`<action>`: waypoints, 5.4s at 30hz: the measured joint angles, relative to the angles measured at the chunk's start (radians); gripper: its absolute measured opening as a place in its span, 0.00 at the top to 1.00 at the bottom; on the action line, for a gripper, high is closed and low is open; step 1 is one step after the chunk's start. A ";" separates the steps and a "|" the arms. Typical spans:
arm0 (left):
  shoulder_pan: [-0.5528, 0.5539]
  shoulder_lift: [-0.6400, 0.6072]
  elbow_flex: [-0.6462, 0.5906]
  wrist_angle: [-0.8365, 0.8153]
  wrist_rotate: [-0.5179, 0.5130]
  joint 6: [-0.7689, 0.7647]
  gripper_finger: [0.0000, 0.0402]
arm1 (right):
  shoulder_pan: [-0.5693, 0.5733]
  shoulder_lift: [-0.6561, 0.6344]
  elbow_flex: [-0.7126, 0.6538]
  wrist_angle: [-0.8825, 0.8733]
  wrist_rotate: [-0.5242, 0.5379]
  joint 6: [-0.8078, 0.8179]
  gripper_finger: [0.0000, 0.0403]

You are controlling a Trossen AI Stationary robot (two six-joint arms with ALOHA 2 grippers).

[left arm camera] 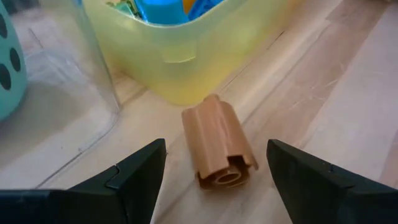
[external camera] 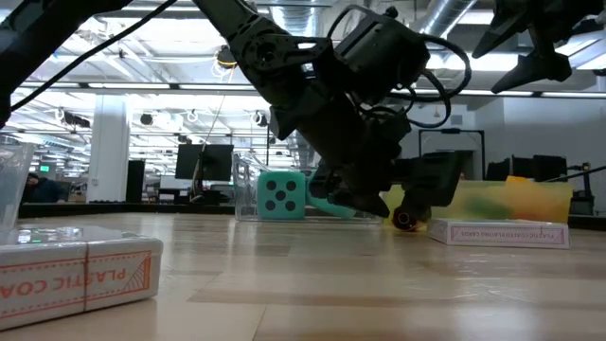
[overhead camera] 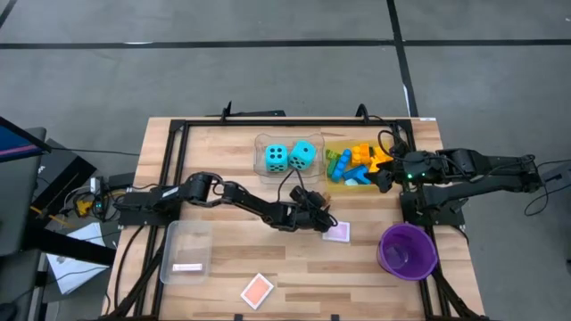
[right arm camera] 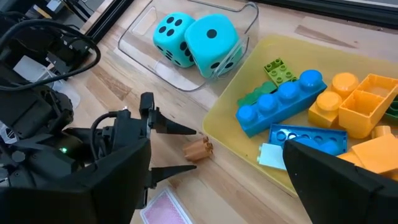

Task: Pick & Place Toys
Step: Put the brown game piece into the yellow bin

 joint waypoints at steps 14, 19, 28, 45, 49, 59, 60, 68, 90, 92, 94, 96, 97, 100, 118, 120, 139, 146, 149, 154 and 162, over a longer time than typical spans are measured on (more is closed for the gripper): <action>0.000 0.004 0.000 0.004 0.036 -0.120 0.68 | 0.000 0.000 0.000 0.000 0.000 0.000 0.11; -0.023 0.000 0.000 0.028 0.056 -0.253 0.71 | 0.000 0.000 0.000 0.000 -0.004 0.010 0.11; -0.110 -0.070 -0.001 0.044 0.021 -0.130 0.71 | 0.000 -0.001 0.000 0.000 -0.029 0.072 0.11; -0.101 -0.399 -0.001 0.069 0.068 0.607 0.71 | 0.001 0.088 -0.001 0.458 -0.288 0.176 0.11; -0.090 -0.462 -0.001 0.063 0.094 0.647 0.71 | 0.014 0.154 -0.001 0.556 -0.299 0.177 0.11; -0.070 -0.531 -0.053 0.035 0.116 0.670 0.71 | 0.054 0.337 -0.001 0.838 -0.292 0.201 0.11; -0.070 -0.531 -0.056 0.037 0.115 0.670 0.71 | 0.054 0.345 -0.001 0.843 -0.292 0.209 0.11; -0.079 -0.531 -0.061 -0.009 0.110 0.670 0.71 | 0.054 0.350 -0.001 0.851 -0.292 0.210 0.18; -0.072 -0.531 -0.060 -0.026 -0.026 0.667 0.71 | 0.052 0.333 -0.001 0.826 -0.285 0.199 0.25; -0.072 -0.531 -0.060 -0.026 -0.027 0.666 0.71 | 0.052 0.333 -0.001 0.822 -0.285 0.199 0.26; -0.072 -0.531 -0.060 -0.027 -0.028 0.666 0.71 | 0.052 0.333 -0.001 0.813 -0.285 0.199 0.27; -0.072 -0.531 -0.060 -0.028 -0.031 0.666 0.71 | 0.052 0.333 -0.001 0.807 -0.284 0.199 0.30; -0.071 -0.531 -0.060 -0.028 -0.031 0.666 0.71 | 0.052 0.333 -0.001 0.805 -0.284 0.196 0.31; -0.071 -0.531 -0.060 -0.027 -0.034 0.665 0.71 | 0.052 0.333 -0.001 0.804 -0.280 0.187 0.39; -0.079 -0.529 -0.060 -0.051 -0.067 0.581 0.54 | 0.039 0.330 0.001 0.840 -0.268 0.145 0.71; -0.084 -0.527 -0.062 -0.100 -0.098 0.581 0.49 | 0.039 0.317 0.002 0.839 -0.261 0.135 0.71; -0.129 -0.629 -0.061 -0.801 -0.137 0.059 0.52 | -0.129 0.271 0.000 0.154 -0.180 0.266 0.71; -0.129 -0.667 -0.061 -0.819 -0.127 0.033 0.60 | -0.283 0.340 0.000 0.045 -0.183 0.178 0.68; -0.129 -0.679 -0.061 -0.816 -0.127 0.033 0.63 | -0.370 0.386 0.000 0.088 -0.205 0.106 0.70; -0.129 -0.683 -0.060 -0.822 -0.108 0.033 0.66 | -0.524 0.481 0.000 0.212 -0.323 0.000 0.69; -0.137 -0.683 -0.060 -0.821 -0.102 -0.036 0.69 | -0.642 0.661 0.000 0.391 -0.471 -0.079 0.69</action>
